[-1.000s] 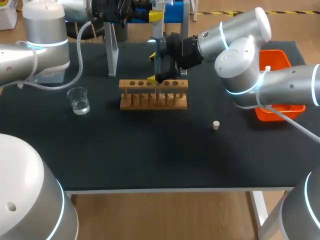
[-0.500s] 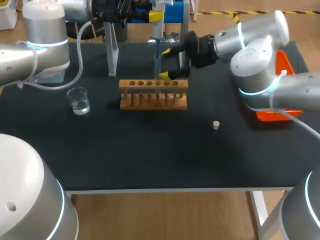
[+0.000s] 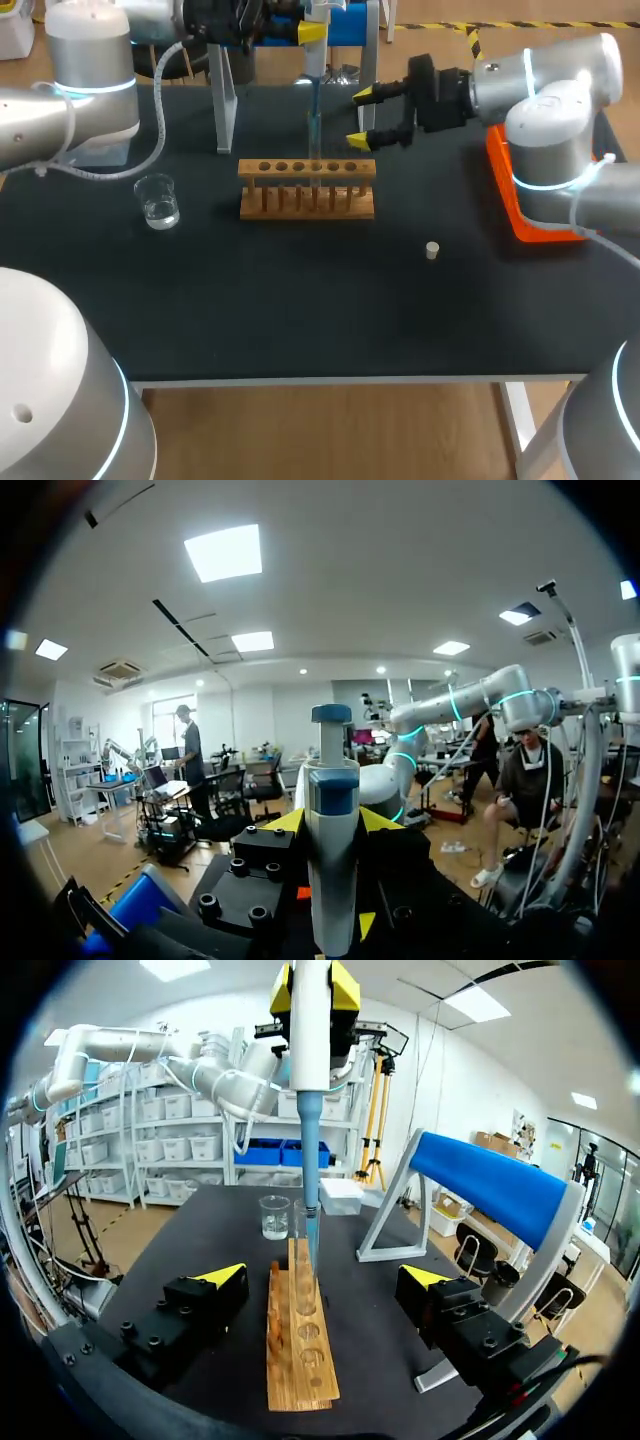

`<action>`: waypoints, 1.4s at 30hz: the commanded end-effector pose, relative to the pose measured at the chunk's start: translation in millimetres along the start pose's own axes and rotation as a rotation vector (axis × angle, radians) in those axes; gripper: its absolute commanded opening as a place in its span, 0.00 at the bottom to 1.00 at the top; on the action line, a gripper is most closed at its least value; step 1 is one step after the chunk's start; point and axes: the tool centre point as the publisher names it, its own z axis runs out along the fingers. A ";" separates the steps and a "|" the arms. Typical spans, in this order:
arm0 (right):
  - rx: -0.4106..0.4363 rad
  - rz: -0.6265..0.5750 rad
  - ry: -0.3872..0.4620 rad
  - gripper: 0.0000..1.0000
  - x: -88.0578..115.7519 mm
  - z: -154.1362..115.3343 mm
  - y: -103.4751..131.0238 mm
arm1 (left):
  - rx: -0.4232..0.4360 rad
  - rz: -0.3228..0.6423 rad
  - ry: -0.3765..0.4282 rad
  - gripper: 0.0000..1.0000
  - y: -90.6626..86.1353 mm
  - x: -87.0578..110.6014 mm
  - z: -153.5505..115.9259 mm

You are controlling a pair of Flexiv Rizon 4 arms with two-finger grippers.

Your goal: Invert the test tube, pick up the pipette, mount the tip to pipette, aspirate from beaker and dispense into the tube, eject the tip, return the pipette, and cap with the stopper.

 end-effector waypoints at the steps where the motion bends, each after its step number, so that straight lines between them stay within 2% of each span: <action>1: -0.028 0.011 -0.011 1.00 5.2 -17.8 3.3 | 0.001 0.001 0.008 0.00 0.4 -2.4 -1.1; 11: -0.131 0.049 -0.064 1.00 8.5 -54.4 34.1 | 0.001 0.001 0.008 0.00 0.4 -2.4 -1.1; 25: -0.272 0.022 -0.123 1.00 19.0 -101.2 112.2 | 0.001 0.001 0.008 0.00 0.4 -2.4 -1.1; 32: -0.306 -0.024 -0.125 1.00 24.3 -107.8 152.9 | 0.001 0.001 0.008 0.00 0.4 -2.4 -1.1; 39: -0.317 -0.019 -0.134 1.00 16.7 -105.7 181.4 | 0.001 0.001 0.008 0.00 0.4 -2.4 -1.1; 42: -0.327 -0.012 -0.140 0.87 14.2 -106.9 192.8 | 0.001 0.001 0.008 0.00 0.4 -2.4 -1.1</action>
